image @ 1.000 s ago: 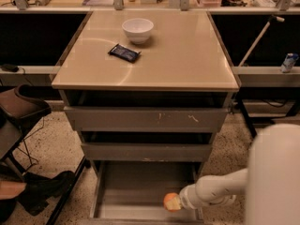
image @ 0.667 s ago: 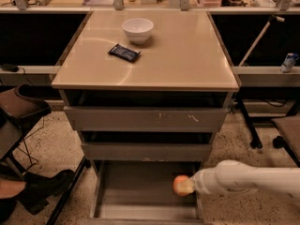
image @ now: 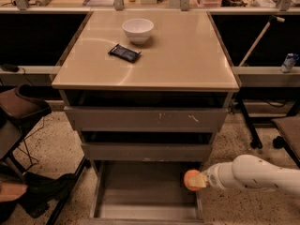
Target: Pick orange from bottom drawer and place on counter
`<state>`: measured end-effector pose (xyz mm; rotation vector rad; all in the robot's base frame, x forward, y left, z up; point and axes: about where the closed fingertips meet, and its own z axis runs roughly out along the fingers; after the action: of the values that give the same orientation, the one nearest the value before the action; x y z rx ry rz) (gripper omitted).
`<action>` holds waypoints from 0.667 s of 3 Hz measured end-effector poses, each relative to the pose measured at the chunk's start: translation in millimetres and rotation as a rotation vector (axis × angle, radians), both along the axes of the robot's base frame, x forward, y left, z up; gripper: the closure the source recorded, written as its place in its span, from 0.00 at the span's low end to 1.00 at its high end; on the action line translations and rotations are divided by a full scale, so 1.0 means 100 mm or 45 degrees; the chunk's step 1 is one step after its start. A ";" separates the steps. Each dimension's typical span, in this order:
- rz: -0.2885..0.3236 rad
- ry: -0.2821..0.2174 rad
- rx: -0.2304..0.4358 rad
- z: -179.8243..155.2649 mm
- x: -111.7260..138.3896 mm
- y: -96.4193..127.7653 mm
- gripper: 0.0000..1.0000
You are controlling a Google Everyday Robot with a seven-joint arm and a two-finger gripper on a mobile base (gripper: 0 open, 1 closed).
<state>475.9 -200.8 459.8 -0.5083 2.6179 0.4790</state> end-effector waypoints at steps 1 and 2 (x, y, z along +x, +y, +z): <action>-0.012 -0.034 -0.005 0.12 0.08 -0.03 1.00; -0.076 -0.173 0.008 0.87 0.26 -0.19 1.00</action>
Offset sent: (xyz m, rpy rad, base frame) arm 0.0577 -0.0720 0.2496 -0.0174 -0.3746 -0.1720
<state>502.3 -220.1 546.6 -0.4429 2.4934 0.4184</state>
